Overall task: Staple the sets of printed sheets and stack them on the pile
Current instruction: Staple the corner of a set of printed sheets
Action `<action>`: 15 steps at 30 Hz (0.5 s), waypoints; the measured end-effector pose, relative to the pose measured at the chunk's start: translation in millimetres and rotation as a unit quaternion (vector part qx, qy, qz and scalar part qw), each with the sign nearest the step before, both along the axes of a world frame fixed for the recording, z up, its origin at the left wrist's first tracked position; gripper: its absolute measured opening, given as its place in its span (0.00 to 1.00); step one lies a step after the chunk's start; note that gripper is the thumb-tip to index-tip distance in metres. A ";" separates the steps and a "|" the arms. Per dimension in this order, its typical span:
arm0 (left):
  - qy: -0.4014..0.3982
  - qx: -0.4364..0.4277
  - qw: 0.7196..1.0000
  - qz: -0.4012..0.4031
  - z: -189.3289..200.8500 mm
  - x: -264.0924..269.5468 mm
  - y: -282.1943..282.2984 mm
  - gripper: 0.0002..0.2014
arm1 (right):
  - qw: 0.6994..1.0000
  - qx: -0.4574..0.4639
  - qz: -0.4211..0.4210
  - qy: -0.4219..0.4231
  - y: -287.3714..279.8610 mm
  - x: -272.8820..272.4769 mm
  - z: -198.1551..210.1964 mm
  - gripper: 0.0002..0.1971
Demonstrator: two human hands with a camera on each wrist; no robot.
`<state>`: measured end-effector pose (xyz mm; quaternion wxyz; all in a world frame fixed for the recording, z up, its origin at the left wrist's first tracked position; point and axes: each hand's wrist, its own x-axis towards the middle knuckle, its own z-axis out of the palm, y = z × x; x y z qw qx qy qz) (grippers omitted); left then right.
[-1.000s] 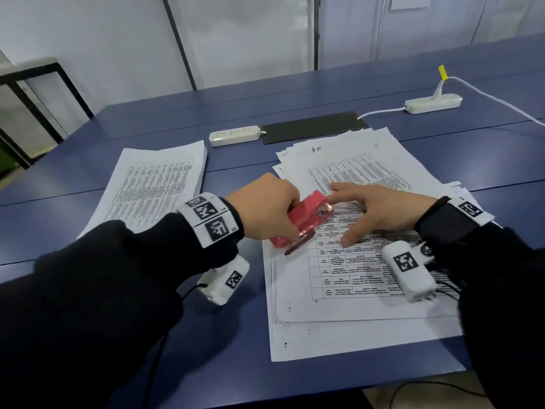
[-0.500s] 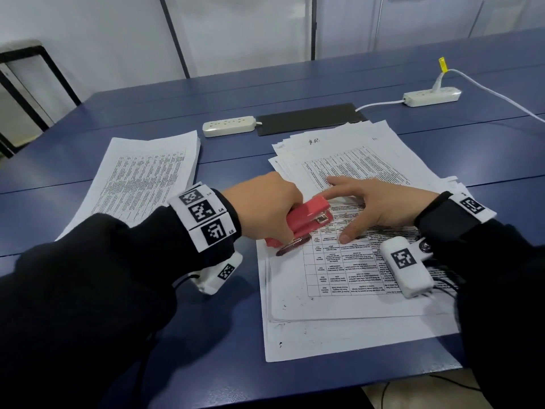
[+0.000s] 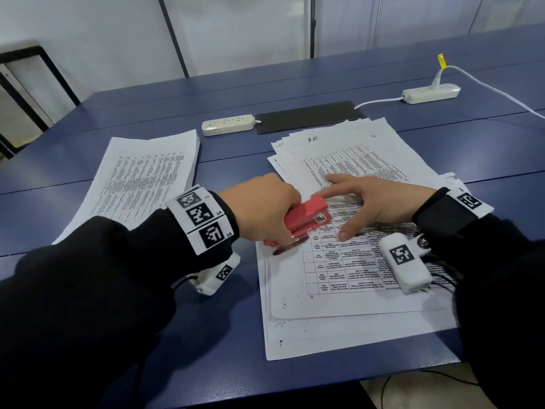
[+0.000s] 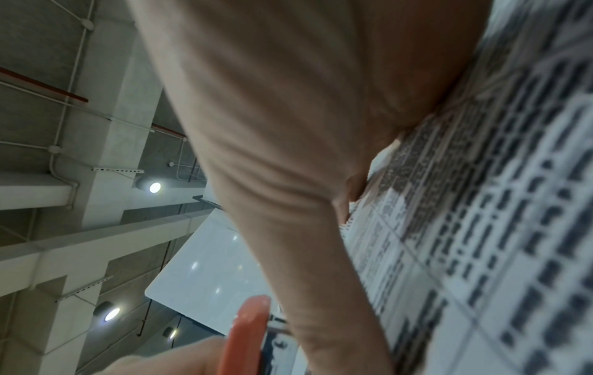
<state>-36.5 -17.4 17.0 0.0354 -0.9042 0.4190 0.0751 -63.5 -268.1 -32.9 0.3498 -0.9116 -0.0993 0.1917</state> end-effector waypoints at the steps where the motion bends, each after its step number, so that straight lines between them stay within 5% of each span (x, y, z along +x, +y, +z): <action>1: -0.008 0.007 1.000 0.017 -0.8 0.4 0.5 0.10 | 1.000 -0.001 0.001 0.000 -0.9 0.4 -0.6 0.48; 15: 0.001 0.015 1.000 0.005 0.1 -3.1 17.7 0.10 | 1.000 -0.013 0.000 -0.006 -1.2 0.1 -1.4 0.46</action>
